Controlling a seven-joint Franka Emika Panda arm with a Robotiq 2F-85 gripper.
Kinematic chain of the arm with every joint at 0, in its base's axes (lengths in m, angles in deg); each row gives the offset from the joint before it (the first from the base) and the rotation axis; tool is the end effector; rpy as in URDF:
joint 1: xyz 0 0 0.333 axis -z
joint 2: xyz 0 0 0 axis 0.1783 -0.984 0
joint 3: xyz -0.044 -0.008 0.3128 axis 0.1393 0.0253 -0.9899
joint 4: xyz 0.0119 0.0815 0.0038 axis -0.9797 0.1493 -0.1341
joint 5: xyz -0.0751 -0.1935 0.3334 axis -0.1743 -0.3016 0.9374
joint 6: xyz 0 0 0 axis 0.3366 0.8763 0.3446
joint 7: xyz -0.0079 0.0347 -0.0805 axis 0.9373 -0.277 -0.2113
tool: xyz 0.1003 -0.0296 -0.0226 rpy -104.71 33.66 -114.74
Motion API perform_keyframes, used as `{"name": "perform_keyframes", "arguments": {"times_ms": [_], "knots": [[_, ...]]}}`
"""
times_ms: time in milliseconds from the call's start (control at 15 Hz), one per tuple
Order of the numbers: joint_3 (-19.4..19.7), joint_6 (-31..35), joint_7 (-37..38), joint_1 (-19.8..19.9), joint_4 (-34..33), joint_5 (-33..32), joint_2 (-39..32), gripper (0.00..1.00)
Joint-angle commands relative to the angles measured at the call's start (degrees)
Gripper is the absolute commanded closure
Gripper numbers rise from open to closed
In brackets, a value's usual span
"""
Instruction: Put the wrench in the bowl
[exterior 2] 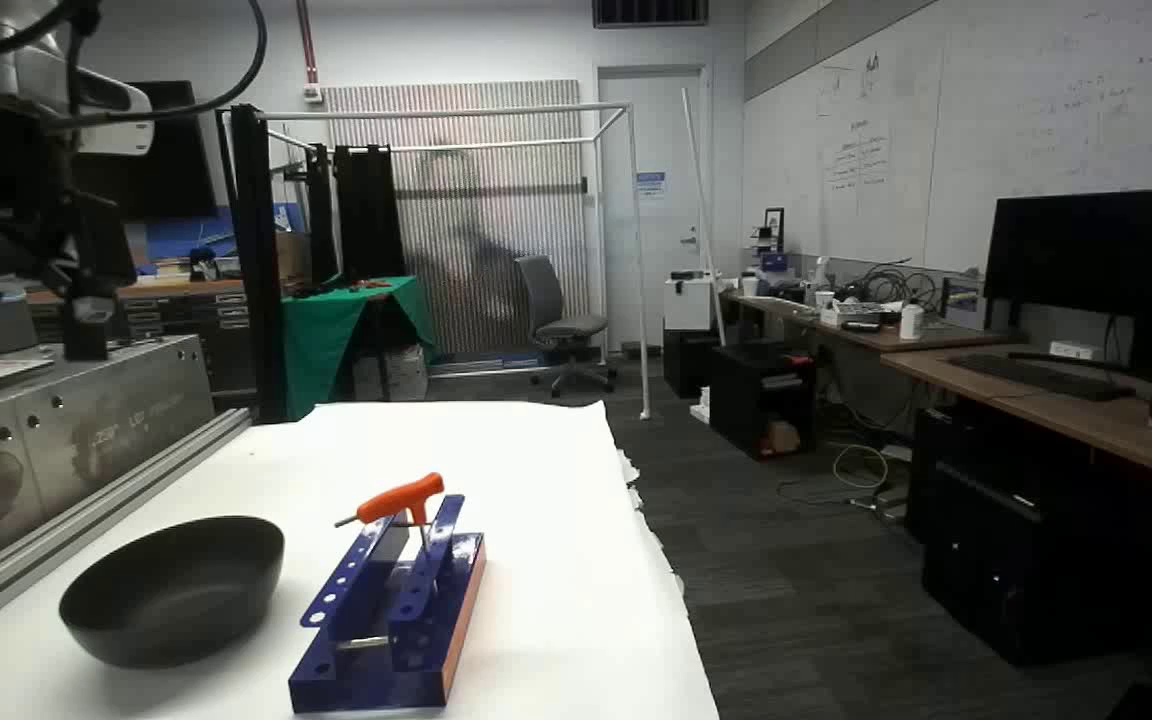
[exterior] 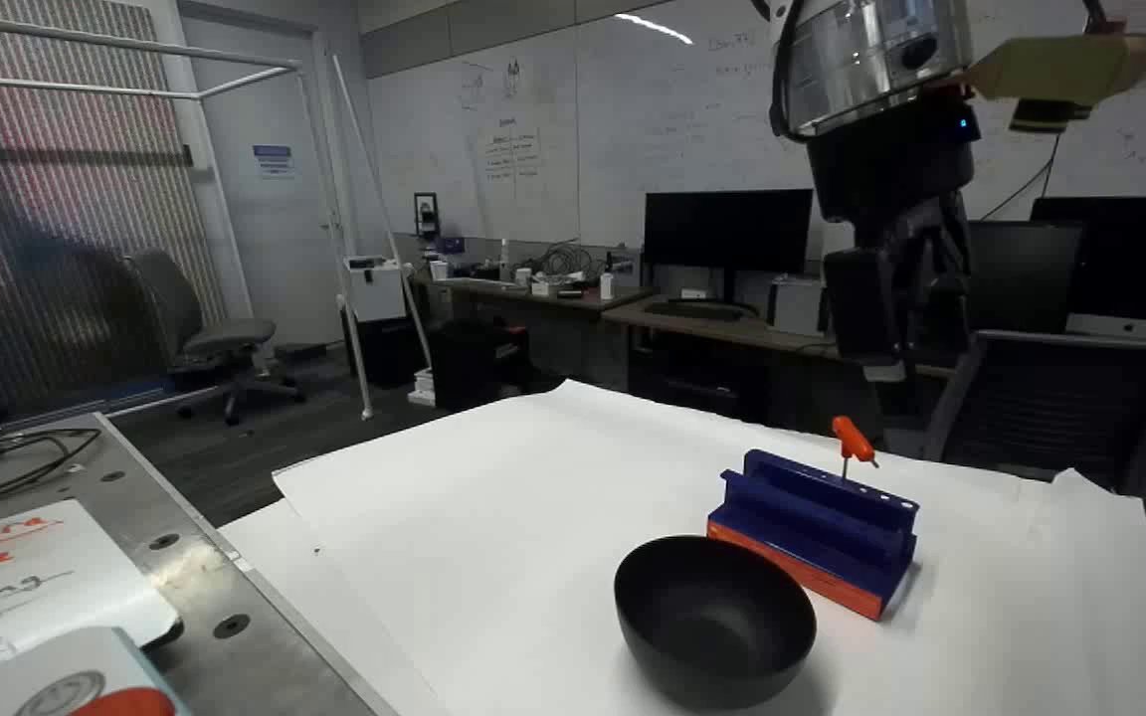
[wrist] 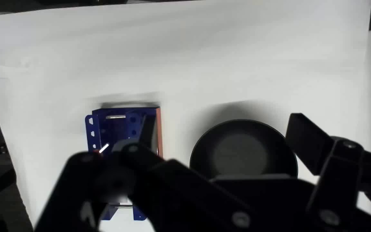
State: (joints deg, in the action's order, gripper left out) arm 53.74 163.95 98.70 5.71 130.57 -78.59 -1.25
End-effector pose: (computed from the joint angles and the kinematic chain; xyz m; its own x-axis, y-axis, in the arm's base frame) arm 0.4526 0.1828 0.4898 0.9683 -0.0335 -0.2477 0.0152 -0.9813 0.1921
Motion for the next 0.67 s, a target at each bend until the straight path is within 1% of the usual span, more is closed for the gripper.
{"name": "perform_keyframes", "arguments": {"times_ms": [0,133,200,267,467,600], "knots": [[1.9,-0.1,0.2,-2.0,-0.3,-0.2,-0.1,0.0],[1.8,-0.1,0.2,-2.0,-0.6,-0.2,0.0,0.0],[2.6,-0.8,1.0,-1.2,-2.5,1.0,-2.2,0.0],[3.5,0.4,3.0,-0.4,-3.3,0.9,-3.4,0.0],[7.5,0.4,5.5,1.1,-6.5,1.6,-7.7,0.0],[10.5,2.3,6.9,2.0,-8.0,2.2,-9.7,0.0]]}}
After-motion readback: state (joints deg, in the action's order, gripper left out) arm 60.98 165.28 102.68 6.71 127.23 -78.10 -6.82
